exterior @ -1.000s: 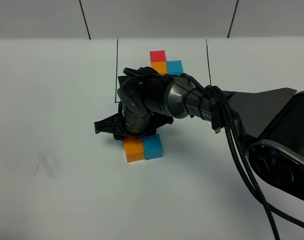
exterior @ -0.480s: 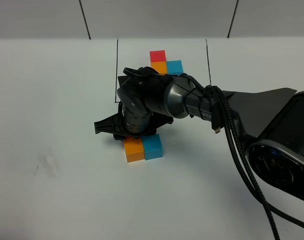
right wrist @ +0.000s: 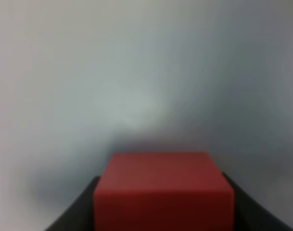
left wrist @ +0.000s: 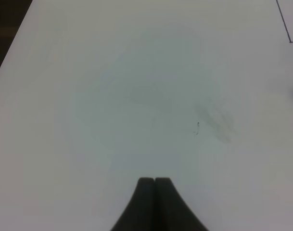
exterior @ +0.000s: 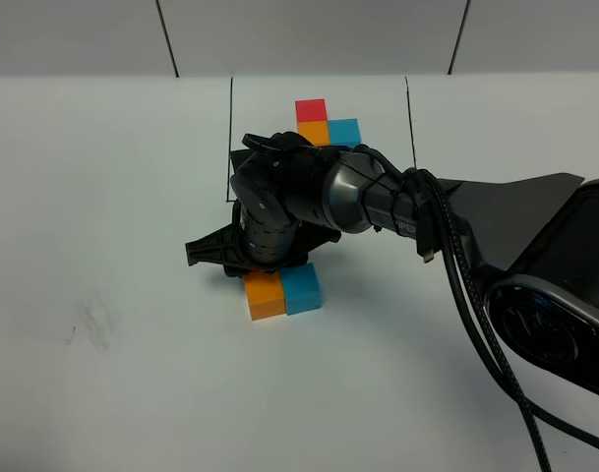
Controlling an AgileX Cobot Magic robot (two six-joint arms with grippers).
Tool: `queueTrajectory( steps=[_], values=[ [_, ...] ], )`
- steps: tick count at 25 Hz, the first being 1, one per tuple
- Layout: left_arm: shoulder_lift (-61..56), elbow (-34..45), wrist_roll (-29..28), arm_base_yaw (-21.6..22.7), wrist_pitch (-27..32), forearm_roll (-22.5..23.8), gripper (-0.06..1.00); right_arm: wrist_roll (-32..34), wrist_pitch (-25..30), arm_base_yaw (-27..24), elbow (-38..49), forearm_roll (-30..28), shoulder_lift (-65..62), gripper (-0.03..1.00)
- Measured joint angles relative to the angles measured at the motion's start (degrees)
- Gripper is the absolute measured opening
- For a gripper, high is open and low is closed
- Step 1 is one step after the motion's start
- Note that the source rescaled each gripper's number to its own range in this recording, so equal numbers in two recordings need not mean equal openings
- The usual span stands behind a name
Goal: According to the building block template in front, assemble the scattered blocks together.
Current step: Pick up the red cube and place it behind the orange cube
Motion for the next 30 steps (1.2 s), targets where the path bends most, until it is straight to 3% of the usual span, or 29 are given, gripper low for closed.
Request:
queueTrajectory(
  steps=[8,10,16,19,30],
  values=[
    [0.0,0.0,0.0,0.0,0.0,0.0,0.0,-2.13,0.46,0.0,-0.05,0.0,0.0,0.44],
    [0.0,0.0,0.0,0.0,0.0,0.0,0.0,-2.36,0.52,0.0,-0.05,0.0,0.0,0.48],
    [0.0,0.0,0.0,0.0,0.0,0.0,0.0,-3.46,0.81,0.0,-0.11,-0.25,0.0,0.85],
    [0.0,0.0,0.0,0.0,0.0,0.0,0.0,-4.28,0.92,0.0,-0.11,-0.65,0.0,0.97],
    [0.0,0.0,0.0,0.0,0.0,0.0,0.0,-4.77,1.39,0.11,-0.11,-0.69,-0.27,1.0]
  ],
)
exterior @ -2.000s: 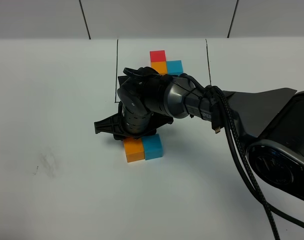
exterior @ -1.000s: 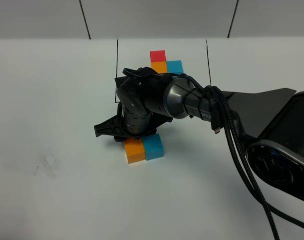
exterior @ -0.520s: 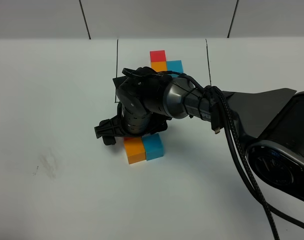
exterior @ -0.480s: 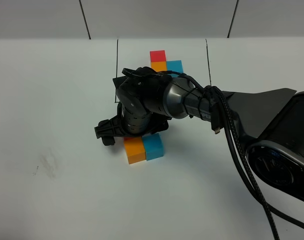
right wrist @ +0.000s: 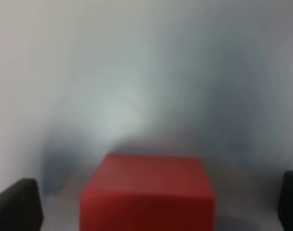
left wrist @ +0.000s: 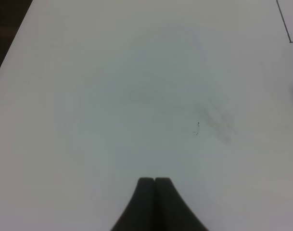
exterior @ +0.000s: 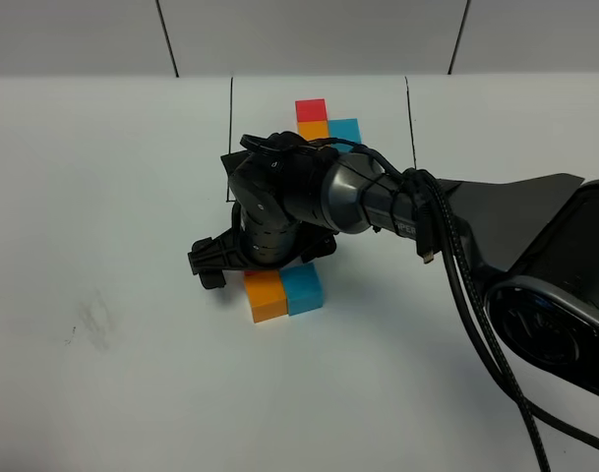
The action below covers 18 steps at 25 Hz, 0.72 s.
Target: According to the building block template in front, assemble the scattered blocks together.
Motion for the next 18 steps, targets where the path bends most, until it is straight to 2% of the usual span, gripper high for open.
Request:
queueTrajectory(
  steps=[6,14,18],
  values=[
    [0.0,0.0,0.0,0.0,0.0,0.0,0.0,0.01,2.37,-0.06,0.6,0.39,-2.16,1.0],
    [0.0,0.0,0.06,0.0,0.0,0.0,0.0,0.91,3.87,-0.06,0.63,-3.44,-11.42,0.99],
    [0.0,0.0,0.06,0.0,0.0,0.0,0.0,1.52,5.72,-0.06,0.63,-5.07,-14.03,0.91]
  ],
)
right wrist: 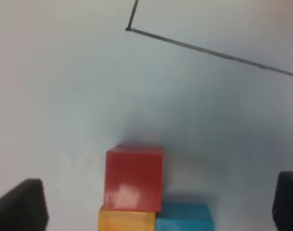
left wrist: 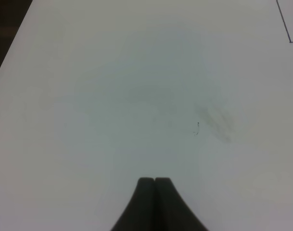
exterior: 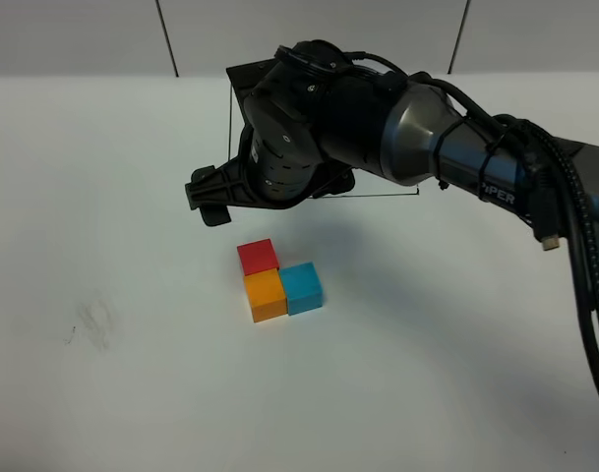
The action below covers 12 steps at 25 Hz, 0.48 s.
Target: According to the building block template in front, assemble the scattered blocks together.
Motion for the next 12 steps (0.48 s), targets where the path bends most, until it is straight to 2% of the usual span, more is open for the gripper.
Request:
queueTrajectory(
  steps=[2,3,7,9,12],
  values=[
    [0.0,0.0,0.0,0.0,0.0,0.0,0.0,0.02,0.79,0.0,0.0,-1.12,-0.22,0.79],
    [0.0,0.0,0.0,0.0,0.0,0.0,0.0,0.07,1.48,0.0,0.0,-1.34,-0.22,0.7],
    [0.0,0.0,0.0,0.0,0.0,0.0,0.0,-0.28,3.63,0.0,0.0,-2.44,-0.22,0.17],
    [0.0,0.0,0.0,0.0,0.0,0.0,0.0,-0.65,4.01,0.0,0.0,-3.4,-0.22,0.07],
    [0.0,0.0,-0.05,0.0,0.0,0.0,0.0,-0.82,4.12,0.0,0.0,-4.38,-0.22,0.01]
  ],
)
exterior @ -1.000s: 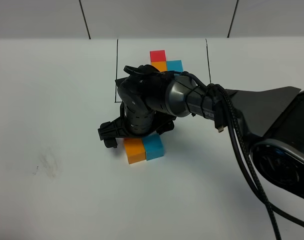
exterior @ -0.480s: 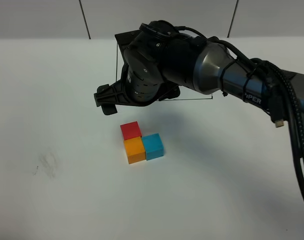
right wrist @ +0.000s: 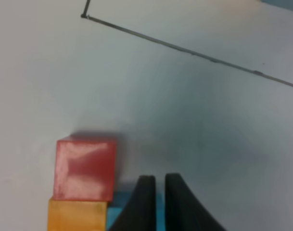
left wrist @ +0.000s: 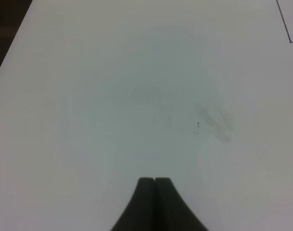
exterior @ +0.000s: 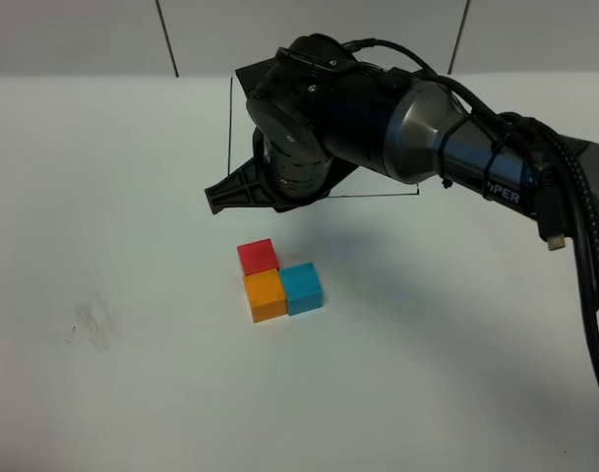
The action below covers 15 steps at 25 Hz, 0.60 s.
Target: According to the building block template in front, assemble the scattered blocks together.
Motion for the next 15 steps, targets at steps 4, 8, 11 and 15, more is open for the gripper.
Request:
queueTrajectory(
  steps=[4,8,11,15],
  values=[
    [0.0,0.0,0.0,0.0,0.0,0.0,0.0,0.0,1.25,-0.49,0.0,-1.92,-0.02,0.0],
    [0.0,0.0,0.04,0.0,0.0,0.0,0.0,-0.55,3.86,-2.74,0.0,-2.71,-0.63,0.01],
    [0.0,0.0,0.06,0.0,0.0,0.0,0.0,-1.7,5.41,-5.21,0.39,-3.6,-2.14,0.01],
    [0.0,0.0,0.1,0.0,0.0,0.0,0.0,-2.85,5.82,-9.34,3.74,-4.57,-6.35,0.0]
  ],
)
